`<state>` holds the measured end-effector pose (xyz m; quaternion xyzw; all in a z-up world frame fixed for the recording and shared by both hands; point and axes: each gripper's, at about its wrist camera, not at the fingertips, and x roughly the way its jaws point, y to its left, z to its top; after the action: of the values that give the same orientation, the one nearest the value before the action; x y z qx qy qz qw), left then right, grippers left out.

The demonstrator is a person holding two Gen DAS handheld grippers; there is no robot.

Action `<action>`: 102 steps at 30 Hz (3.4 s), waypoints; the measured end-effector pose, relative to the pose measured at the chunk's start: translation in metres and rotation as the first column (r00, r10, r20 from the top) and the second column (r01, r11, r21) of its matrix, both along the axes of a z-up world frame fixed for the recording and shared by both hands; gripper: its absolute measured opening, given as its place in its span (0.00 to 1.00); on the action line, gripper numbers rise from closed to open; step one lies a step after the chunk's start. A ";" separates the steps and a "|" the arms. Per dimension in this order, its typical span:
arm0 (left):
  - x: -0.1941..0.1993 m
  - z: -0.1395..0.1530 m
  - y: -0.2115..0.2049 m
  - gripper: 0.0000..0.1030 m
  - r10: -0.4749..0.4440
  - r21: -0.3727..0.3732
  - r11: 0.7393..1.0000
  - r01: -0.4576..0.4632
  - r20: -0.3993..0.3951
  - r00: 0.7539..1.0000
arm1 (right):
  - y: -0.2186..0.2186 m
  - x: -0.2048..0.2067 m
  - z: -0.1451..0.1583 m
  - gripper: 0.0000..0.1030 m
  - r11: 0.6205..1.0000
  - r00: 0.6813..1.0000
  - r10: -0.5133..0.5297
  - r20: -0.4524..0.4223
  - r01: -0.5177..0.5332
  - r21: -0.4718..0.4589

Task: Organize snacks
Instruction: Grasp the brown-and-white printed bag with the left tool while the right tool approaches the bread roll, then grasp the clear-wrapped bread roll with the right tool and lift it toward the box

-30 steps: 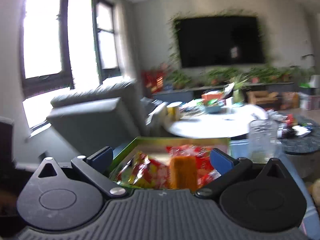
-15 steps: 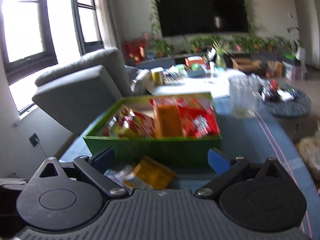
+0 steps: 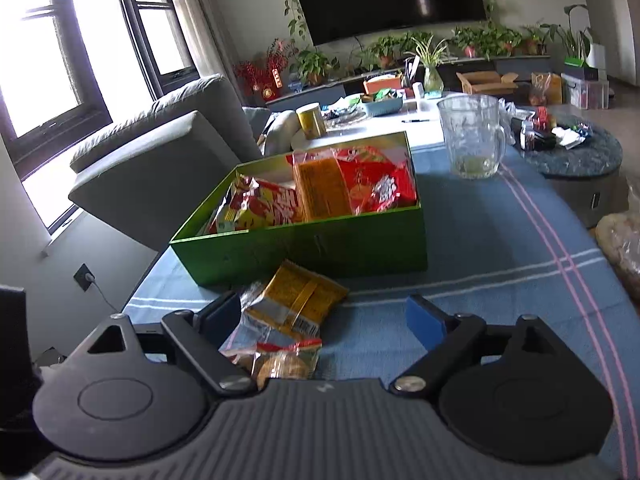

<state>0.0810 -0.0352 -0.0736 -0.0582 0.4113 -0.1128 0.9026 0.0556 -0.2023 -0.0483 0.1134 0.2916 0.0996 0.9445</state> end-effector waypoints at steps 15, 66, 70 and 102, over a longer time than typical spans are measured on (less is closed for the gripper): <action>-0.006 -0.005 -0.017 0.66 -0.080 0.133 0.989 0.071 0.062 0.995 | 0.002 0.002 -0.013 0.85 1.000 0.998 0.006 -0.065 -0.007 -0.009; -0.009 0.014 0.049 0.54 0.093 0.031 0.995 -0.099 0.168 0.981 | 0.051 0.004 -0.042 0.84 0.985 0.975 0.098 -0.197 -0.123 -0.121; -0.009 0.014 0.054 0.54 0.101 0.021 0.994 -0.106 0.171 0.980 | 0.056 0.003 -0.041 0.81 0.981 0.977 0.099 -0.188 -0.128 -0.147; 0.018 0.080 0.061 0.54 0.080 -0.011 0.997 -0.081 0.351 0.933 | 0.068 0.049 0.057 0.81 0.988 0.988 0.117 0.103 -0.106 -0.112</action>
<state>0.0995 0.0254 0.0065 -0.0525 0.2411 -0.0835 0.9655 0.1050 -0.1341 0.0091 0.0409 0.2505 0.1426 0.9567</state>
